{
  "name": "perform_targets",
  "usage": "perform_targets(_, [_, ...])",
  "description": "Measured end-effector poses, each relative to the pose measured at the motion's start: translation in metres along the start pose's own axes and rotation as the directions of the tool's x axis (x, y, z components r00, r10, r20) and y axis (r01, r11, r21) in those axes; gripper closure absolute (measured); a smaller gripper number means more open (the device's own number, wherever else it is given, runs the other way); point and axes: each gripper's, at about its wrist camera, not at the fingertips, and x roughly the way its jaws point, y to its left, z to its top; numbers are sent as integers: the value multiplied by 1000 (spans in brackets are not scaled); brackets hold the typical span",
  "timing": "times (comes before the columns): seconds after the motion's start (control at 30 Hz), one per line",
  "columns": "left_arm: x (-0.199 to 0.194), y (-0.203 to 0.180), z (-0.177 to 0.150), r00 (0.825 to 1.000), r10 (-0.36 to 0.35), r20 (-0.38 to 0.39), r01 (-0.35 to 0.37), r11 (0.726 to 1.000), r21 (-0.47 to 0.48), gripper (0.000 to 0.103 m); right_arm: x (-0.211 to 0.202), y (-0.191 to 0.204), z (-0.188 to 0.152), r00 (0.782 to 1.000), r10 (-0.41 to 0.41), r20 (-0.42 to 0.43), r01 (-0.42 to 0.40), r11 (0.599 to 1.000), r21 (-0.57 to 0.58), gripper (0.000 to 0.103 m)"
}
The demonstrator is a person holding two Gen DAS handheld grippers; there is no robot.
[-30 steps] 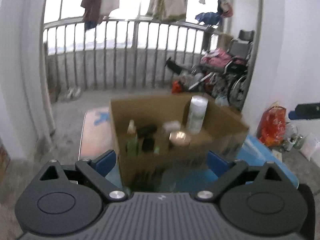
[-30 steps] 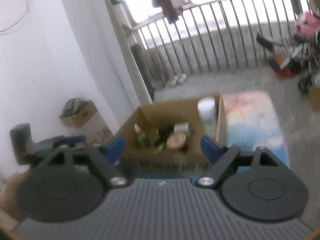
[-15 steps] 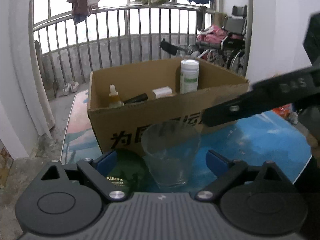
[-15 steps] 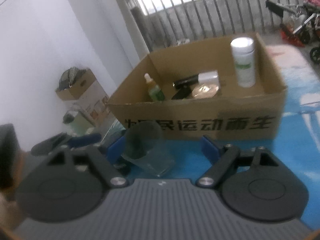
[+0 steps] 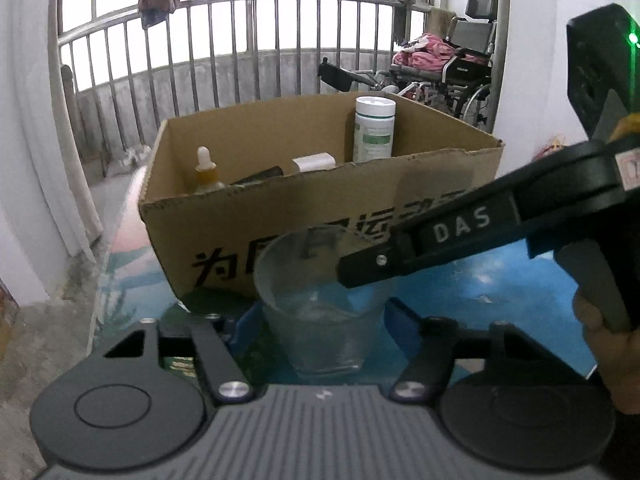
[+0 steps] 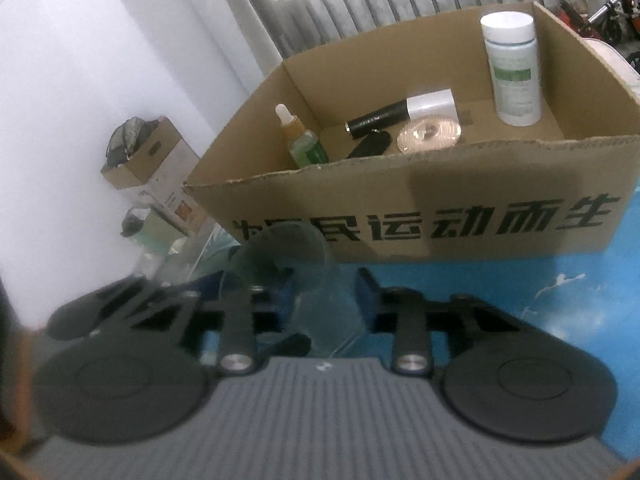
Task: Organize rigid objects
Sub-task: 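Move the right gripper back to the clear glass cup and close on it, then lift the glass cup and carry it into the cardboard box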
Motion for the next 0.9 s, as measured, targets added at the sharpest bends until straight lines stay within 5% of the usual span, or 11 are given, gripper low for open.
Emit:
perform_targets(0.23, [0, -4, 2, 1000, 14, -3, -14, 1000, -28, 35, -1, 2, -1, 1000, -6, 5, 6, 1000, -11, 82])
perform_targets(0.9, [4, -46, 2, 982, -188, 9, 188, 982, 9, 35, -51, -34, -22, 996, -78, 40, 74, 991, 110, 82])
